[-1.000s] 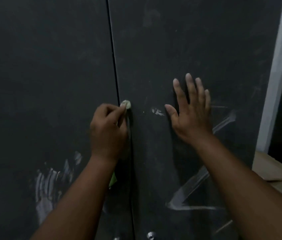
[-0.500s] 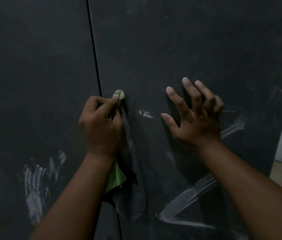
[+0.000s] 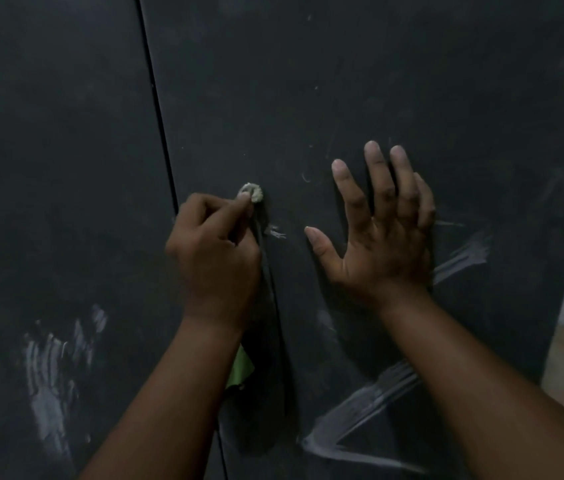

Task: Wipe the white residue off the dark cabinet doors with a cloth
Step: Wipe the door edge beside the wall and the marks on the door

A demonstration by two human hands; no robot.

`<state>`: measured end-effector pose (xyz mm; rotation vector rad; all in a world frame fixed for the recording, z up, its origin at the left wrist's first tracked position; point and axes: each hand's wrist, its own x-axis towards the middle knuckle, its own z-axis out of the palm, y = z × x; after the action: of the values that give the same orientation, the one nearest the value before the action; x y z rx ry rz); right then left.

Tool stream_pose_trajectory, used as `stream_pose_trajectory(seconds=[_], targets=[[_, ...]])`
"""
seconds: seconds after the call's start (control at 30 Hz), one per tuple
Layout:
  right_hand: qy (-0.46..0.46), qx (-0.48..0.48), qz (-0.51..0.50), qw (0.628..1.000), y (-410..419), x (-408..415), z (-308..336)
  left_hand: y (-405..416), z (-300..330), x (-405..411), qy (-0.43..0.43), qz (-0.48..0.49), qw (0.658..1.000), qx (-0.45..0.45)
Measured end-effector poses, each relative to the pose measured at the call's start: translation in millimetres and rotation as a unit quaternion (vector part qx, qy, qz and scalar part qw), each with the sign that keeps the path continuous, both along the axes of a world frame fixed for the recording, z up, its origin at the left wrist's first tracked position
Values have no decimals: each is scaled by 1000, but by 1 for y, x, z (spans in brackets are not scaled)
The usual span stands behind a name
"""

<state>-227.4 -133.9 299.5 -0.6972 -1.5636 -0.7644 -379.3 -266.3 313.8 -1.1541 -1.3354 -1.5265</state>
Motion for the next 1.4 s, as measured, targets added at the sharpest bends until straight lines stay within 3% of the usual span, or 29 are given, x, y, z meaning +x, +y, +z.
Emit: stream_pose_trajectory(seconds=[0.13, 0.23, 0.43, 0.53, 0.67, 0.77, 0.93, 1.07, 1.2, 1.4], targets=[[2, -1, 7, 1000, -1, 0, -1, -9, -46, 9, 53, 14, 995, -89], [6, -1, 14, 1000, -1, 0, -1, -16, -65, 5, 36, 0, 994, -101], [5, 2, 16, 1000, -1, 1, -1, -2, -5, 5, -32, 4, 999, 16], [5, 1, 12, 1000, -1, 1, 0, 9, 4, 20, 31, -1, 999, -8], [-13, -6, 20, 1000, -1, 3, -2, 4, -37, 29, 107, -8, 990, -94], [-9, -6, 30, 999, -1, 3, -4, -8, -49, 7, 71, -6, 994, -79], [-8, -9, 37, 999, -2, 3, -5, -6, -12, 1, -17, 6, 1000, -13], [-4, -14, 37, 999, -2, 3, -5, 3, -6, 18, 15, -6, 999, -31], [5, -7, 44, 999, -3, 3, -4, -8, -38, 16, 50, -3, 996, -79], [23, -12, 47, 999, -1, 0, -5, -14, -17, -11, -23, 25, 999, 13]])
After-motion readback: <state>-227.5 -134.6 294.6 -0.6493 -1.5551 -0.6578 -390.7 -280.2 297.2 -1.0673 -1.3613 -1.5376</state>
